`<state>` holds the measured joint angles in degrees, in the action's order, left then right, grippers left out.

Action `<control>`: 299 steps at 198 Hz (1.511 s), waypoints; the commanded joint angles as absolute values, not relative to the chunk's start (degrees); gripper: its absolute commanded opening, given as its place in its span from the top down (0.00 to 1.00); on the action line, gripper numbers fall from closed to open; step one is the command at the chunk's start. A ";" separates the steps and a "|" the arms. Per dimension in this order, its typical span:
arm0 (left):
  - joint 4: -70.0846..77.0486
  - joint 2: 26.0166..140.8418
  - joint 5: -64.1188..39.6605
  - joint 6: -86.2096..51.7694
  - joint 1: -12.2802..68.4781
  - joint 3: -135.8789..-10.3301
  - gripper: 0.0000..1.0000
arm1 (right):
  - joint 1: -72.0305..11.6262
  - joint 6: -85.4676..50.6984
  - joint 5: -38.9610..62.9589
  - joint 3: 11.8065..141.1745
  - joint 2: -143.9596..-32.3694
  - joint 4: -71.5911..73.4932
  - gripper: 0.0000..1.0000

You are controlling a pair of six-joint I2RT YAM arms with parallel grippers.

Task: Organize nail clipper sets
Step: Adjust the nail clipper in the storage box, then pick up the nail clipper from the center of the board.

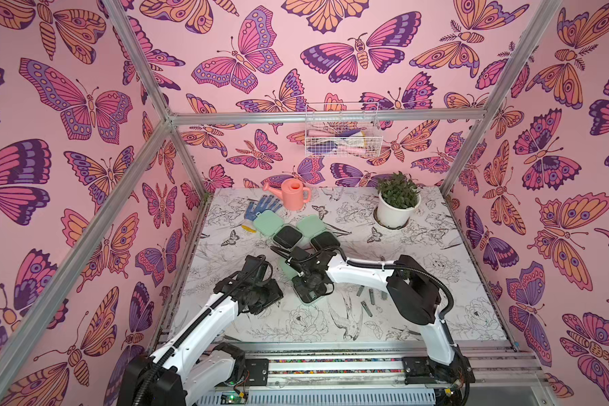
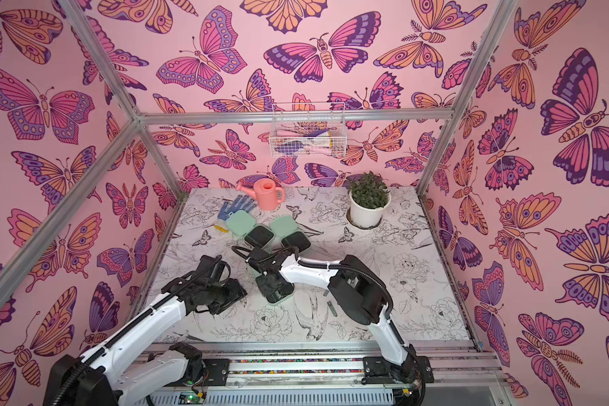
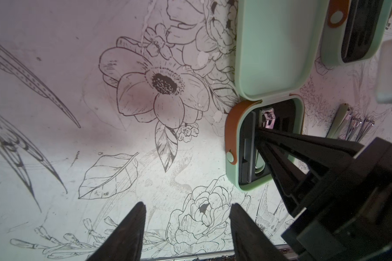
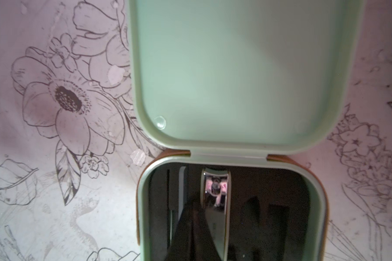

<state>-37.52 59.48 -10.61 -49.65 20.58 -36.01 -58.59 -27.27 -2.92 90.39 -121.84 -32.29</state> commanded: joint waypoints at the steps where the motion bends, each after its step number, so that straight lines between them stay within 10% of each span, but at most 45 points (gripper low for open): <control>1: -39.27 59.38 -12.03 -49.35 20.21 -36.72 0.36 | -57.92 -27.35 -5.99 90.43 -120.25 -36.27 0.92; 60: -40.80 59.07 -13.65 -47.64 21.19 -40.20 0.30 | -55.80 -26.31 -14.74 92.72 -107.36 -44.29 0.87; 168: -37.65 70.37 -12.57 -48.82 28.48 -44.44 0.30 | -36.24 -33.56 -11.66 56.76 -77.52 -43.81 0.70; 299: -29.44 71.12 -15.39 -49.92 28.57 -41.98 0.39 | -27.27 -12.34 -5.74 66.18 -100.28 -33.60 0.64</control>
<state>-30.00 74.06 -15.25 -48.95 28.21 -43.00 -27.81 -17.45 -6.28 63.75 -97.12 -34.46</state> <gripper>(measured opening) 0.612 0.356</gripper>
